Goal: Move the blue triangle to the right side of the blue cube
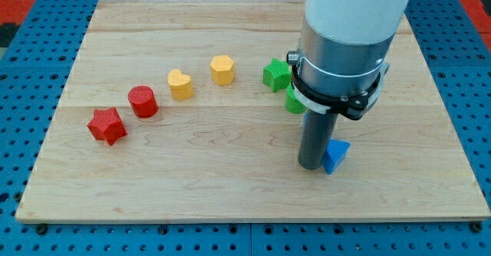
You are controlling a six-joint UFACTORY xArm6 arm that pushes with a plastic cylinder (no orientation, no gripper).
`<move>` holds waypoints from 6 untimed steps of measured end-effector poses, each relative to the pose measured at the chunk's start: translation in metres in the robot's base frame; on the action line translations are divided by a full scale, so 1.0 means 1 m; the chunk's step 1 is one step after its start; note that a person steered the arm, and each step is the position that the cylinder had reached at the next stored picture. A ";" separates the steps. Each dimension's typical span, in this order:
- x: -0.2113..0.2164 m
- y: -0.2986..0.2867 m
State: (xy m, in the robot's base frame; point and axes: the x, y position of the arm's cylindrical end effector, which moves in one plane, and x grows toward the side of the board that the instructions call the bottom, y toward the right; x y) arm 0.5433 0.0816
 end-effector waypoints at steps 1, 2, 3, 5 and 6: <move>0.000 -0.006; 0.000 -0.007; 0.000 -0.008; 0.000 -0.008; 0.008 -0.010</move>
State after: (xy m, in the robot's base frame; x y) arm 0.5510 0.0715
